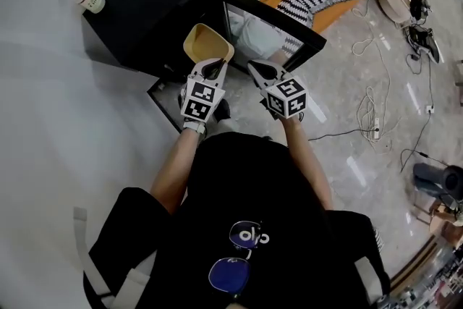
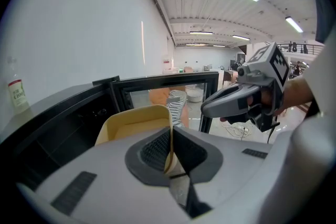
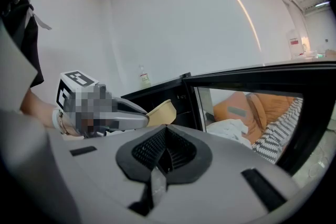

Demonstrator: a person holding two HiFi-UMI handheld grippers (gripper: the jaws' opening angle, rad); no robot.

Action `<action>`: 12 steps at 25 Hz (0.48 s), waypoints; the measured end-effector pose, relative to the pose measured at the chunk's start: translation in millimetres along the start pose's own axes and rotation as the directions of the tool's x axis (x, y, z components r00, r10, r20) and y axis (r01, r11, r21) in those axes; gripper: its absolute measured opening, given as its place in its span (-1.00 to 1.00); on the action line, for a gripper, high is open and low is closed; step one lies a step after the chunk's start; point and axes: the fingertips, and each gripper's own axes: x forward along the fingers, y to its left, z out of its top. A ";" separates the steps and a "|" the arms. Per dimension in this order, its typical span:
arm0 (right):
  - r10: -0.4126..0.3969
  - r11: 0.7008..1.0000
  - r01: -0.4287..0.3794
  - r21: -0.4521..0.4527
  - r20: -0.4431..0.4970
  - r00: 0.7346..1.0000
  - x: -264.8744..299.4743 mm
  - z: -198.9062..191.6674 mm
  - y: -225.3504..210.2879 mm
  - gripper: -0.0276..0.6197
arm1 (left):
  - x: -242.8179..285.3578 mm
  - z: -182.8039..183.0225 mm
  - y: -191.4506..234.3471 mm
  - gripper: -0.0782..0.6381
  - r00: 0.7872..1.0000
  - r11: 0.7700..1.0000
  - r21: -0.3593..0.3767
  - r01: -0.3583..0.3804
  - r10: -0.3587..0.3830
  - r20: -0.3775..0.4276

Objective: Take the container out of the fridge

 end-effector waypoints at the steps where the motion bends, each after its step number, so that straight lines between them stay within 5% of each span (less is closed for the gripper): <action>1: -0.003 1.000 0.003 0.000 0.005 1.000 -10.4 -1.8 -0.2 -0.89 | -1.7 2.7 -9.7 -0.73 1.000 1.000 -0.002 0.004 -0.004 0.007; 12: -0.074 0.997 0.073 0.007 0.051 0.996 -121.7 -34.4 -12.4 -0.89 | -9.6 18.7 -117.9 -0.73 0.998 0.999 -0.014 0.037 -0.036 0.060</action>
